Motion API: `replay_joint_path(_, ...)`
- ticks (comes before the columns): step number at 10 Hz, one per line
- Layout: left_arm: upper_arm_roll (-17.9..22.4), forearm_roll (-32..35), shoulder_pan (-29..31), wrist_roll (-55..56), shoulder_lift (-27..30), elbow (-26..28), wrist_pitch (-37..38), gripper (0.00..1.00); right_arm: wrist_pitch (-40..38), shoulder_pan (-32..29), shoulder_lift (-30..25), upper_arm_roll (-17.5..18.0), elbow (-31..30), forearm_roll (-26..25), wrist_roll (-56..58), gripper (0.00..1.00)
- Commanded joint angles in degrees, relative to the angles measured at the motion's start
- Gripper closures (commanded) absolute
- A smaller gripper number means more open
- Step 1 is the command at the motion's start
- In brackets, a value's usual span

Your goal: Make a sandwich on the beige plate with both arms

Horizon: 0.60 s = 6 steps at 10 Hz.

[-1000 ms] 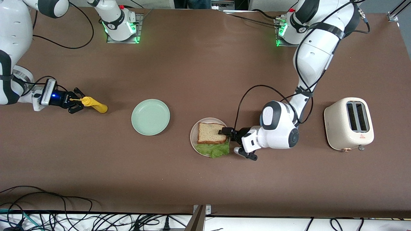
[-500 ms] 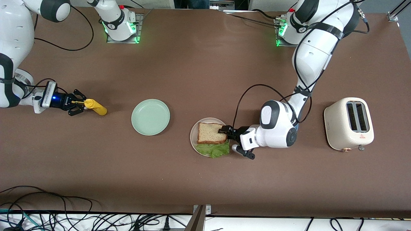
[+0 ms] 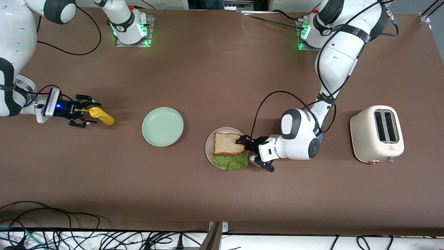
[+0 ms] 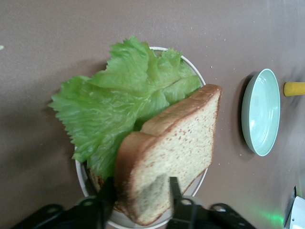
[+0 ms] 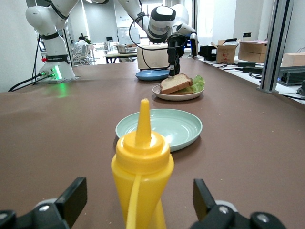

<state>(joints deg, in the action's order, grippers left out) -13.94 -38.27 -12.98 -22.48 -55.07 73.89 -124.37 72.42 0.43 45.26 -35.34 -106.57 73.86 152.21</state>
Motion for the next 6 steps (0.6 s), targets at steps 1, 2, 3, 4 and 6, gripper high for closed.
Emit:
replay_joint_path(1, 0.4, -1.4, -0.2, -1.8, 1.0, 1.1, -0.2, 1.0, -3.6, -0.7, -0.6, -0.2, 6.8, 0.0, -11.3, 0.0)
replay_joint_path(2, 0.5, -1.2, -0.1, -1.7, 1.2, 1.1, 0.0, 1.0, -5.0, -0.6, -0.7, -1.4, 10.3, -0.3, -17.2, 0.0)
replay_joint_path(3, 0.5, -1.2, -0.1, -1.5, 1.5, 1.1, 0.1, 1.0, -6.0, -0.6, -0.7, -1.9, 13.6, -1.3, -21.0, 0.0)
replay_joint_path(4, 0.5, -1.2, 0.1, -1.4, 1.5, 1.1, 0.8, 1.0, -6.4, -1.0, -0.5, -1.8, 16.6, -1.6, -24.3, 0.0)
replay_joint_path(6, 0.4, -1.2, 0.3, -0.1, 4.4, 1.1, 6.2, 1.0, -10.8, -1.2, -0.5, -1.9, 17.9, -3.5, -27.7, 0.0)
